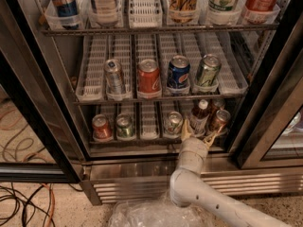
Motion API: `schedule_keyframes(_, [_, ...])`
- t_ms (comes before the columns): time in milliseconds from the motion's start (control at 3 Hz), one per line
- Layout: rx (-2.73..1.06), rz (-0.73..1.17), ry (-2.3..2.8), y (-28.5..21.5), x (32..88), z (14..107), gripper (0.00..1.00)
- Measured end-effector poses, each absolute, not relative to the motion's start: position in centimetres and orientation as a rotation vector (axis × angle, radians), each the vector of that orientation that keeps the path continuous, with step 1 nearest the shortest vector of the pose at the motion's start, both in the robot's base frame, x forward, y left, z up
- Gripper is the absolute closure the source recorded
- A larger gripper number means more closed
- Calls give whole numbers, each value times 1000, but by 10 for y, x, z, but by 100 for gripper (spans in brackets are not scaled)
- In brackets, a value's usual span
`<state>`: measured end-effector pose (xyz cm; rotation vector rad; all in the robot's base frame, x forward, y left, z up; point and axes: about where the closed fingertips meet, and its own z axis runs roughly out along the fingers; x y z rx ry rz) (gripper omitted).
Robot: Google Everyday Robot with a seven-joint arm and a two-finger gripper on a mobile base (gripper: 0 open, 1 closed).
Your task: Pick blue plastic bottle from bottom shelf of fridge
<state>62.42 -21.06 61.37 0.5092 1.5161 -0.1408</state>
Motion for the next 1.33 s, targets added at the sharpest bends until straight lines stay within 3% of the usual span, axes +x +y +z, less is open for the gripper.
schedule_keyframes(667, [382, -247, 1530, -216, 630, 612, 19])
schedule_keyframes(1333, [317, -280, 1535, -215, 639, 611, 22])
